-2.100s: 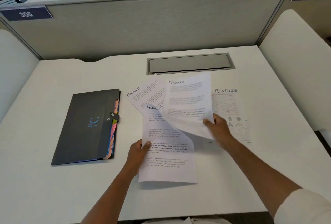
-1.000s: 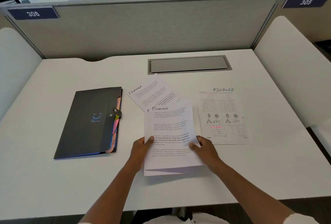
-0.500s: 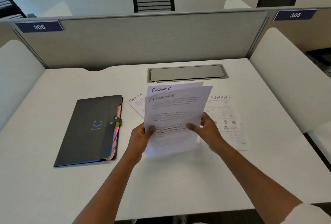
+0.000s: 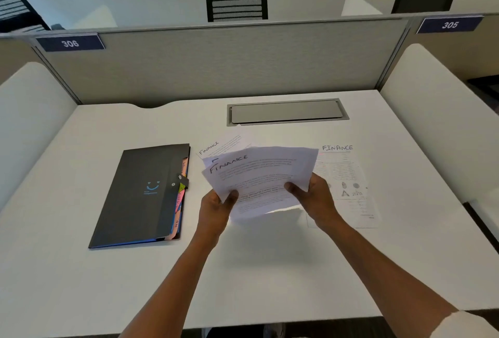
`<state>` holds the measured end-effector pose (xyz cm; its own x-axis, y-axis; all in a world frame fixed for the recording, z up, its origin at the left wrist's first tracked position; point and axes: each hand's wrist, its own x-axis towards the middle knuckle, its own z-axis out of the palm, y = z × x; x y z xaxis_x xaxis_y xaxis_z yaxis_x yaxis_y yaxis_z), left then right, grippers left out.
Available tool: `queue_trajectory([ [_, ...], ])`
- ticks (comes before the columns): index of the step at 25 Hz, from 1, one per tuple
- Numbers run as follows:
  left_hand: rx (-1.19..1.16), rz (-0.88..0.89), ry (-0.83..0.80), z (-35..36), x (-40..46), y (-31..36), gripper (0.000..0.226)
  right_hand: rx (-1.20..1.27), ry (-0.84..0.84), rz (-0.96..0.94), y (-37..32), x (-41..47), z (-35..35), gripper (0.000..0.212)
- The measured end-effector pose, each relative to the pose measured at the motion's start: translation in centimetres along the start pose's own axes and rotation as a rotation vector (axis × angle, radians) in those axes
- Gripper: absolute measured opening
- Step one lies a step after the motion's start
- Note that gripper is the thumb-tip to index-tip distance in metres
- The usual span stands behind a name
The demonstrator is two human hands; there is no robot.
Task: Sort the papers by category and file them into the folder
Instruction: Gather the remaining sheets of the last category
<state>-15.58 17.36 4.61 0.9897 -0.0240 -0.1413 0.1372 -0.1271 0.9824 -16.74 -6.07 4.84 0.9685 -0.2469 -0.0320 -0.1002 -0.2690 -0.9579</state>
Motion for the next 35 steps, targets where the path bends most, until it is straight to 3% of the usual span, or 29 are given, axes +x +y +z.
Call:
queue_trajectory([
  [6,0.055,0.077,0.101,1.2,-0.8,-0.3,0.02,-0.055,0.091,-0.043,1.0,-1.0,1.0,0.014],
  [10,0.077,0.026,0.094,1.7,-0.9,-1.1,0.021,-0.131,0.053,-0.042,2.5,-1.2,1.5,0.03],
  [13,0.105,0.041,0.124,1.8,-0.7,-1.5,0.017,-0.156,0.047,-0.08,2.9,-1.2,1.4,0.026],
  [24,0.087,-0.006,0.045,2.3,0.3,-3.0,0.016,-0.195,-0.011,-0.011,4.8,-1.2,0.9,0.034],
  [30,0.111,-0.072,-0.002,2.0,1.5,-3.8,0.013,-0.137,-0.039,0.011,4.5,-0.2,-0.5,0.018],
  [33,0.12,-0.156,-0.012,1.6,2.0,-4.9,0.013,-0.195,0.048,0.126,6.0,1.1,-2.1,0.01],
  [35,0.112,-0.223,-0.007,1.3,2.1,-5.9,0.012,-0.361,0.18,0.213,7.5,1.9,-3.6,0.02],
])
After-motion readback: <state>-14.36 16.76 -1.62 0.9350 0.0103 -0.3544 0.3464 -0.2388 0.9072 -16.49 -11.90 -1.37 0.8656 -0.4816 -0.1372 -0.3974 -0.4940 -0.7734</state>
